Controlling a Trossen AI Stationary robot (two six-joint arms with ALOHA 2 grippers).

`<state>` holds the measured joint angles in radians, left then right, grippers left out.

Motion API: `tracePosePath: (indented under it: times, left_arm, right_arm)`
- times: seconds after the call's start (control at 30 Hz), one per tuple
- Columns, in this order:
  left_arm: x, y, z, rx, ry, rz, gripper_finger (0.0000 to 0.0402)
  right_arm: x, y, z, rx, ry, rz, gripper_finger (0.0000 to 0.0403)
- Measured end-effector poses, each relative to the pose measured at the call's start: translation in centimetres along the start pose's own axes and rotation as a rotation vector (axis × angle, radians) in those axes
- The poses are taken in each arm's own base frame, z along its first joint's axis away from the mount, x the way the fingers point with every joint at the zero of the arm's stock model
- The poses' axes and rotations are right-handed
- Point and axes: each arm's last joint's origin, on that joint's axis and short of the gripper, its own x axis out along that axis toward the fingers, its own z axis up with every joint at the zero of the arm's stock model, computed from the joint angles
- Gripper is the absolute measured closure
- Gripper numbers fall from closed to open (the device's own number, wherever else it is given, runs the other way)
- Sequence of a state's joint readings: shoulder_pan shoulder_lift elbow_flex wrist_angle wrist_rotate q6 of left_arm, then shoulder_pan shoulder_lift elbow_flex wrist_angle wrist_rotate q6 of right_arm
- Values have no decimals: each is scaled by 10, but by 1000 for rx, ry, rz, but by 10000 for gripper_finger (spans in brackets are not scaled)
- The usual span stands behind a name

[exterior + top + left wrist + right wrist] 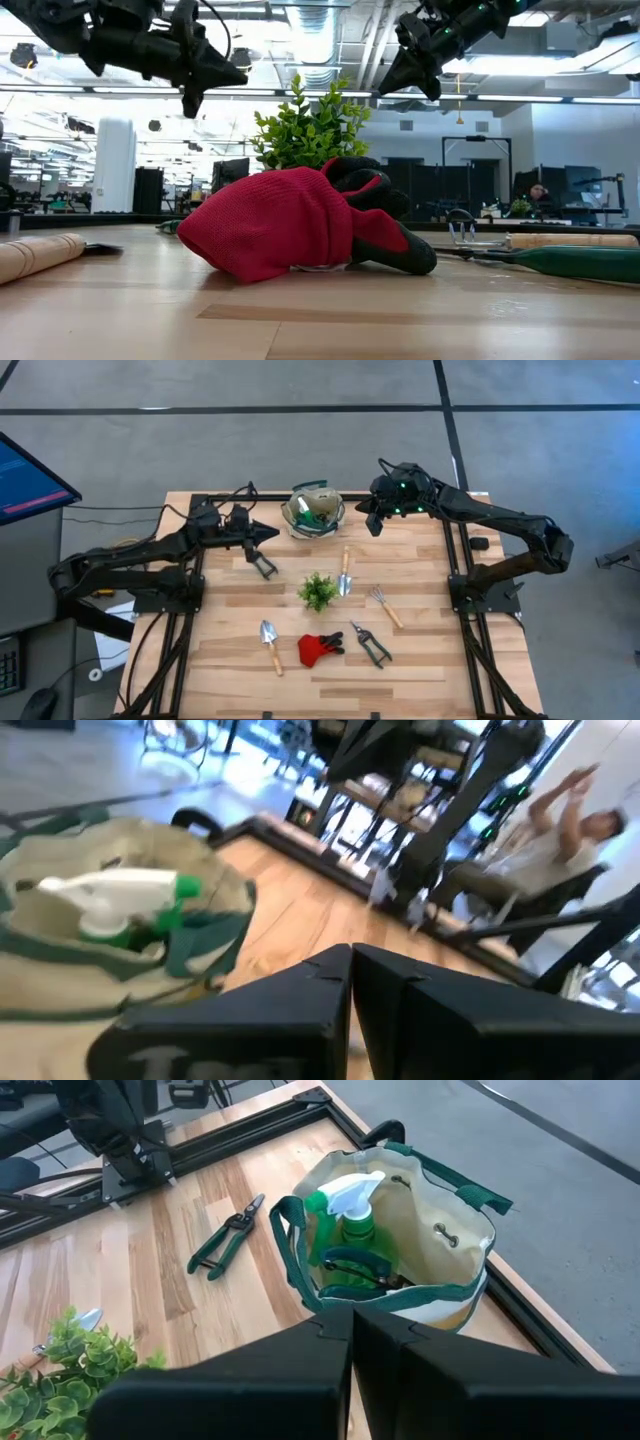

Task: Pick & Place Garden tools in Gardening bag
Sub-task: Put the red gloves into the brown gardening bag

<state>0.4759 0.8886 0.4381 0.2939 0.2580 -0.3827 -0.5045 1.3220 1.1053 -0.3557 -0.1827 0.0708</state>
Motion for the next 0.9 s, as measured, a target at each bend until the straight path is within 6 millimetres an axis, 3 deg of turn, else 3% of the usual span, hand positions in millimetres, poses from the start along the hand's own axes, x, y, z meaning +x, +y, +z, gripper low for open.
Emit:
tracePosePath:
  times: [0.53, 0.9]
  left_arm:
    - [-16, -5, -1, -7, 54, -13, 400]
    - [-16, -5, -1, -4, 61, -34, 400]
  right_arm:
    - [0, 1, 0, 0, 3, 3, 403]
    - [3, 26, -3, -34, 26, 172, 403]
